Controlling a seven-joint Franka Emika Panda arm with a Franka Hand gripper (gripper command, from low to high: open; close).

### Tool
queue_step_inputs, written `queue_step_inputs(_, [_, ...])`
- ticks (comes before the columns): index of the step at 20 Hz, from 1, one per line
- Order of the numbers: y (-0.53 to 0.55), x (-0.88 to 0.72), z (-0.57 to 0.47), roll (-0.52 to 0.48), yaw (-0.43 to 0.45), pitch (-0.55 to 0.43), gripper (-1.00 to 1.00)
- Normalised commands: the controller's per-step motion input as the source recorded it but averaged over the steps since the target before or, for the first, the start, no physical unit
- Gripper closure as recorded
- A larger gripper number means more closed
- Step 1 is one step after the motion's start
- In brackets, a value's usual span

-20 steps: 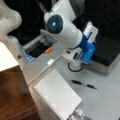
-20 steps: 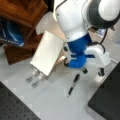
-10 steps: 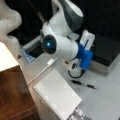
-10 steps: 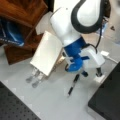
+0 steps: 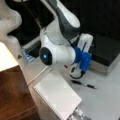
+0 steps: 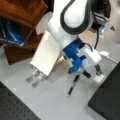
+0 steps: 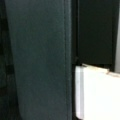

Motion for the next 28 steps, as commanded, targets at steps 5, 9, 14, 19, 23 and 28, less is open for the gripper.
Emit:
queue_step_inputs(5, [-0.03,-0.03,-0.25,0.359,-0.080,-0.077,-1.00])
queue_step_inputs(9, [0.01,-0.02,-0.27,0.293,-0.010,-0.111,-1.00])
queue_step_inputs(14, [-0.01,-0.03,-0.17,0.293,-0.019,-0.108,-1.00])
queue_step_inputs(19, [-0.04,-0.02,-0.08,0.261,-0.057,-0.086,-1.00])
queue_step_inputs(23, [-0.02,-0.03,-0.07,0.248,-0.068,-0.079,-1.00])
queue_step_inputs(28, [-0.01,-0.05,-0.09,0.200,-0.073,-0.096,-1.00])
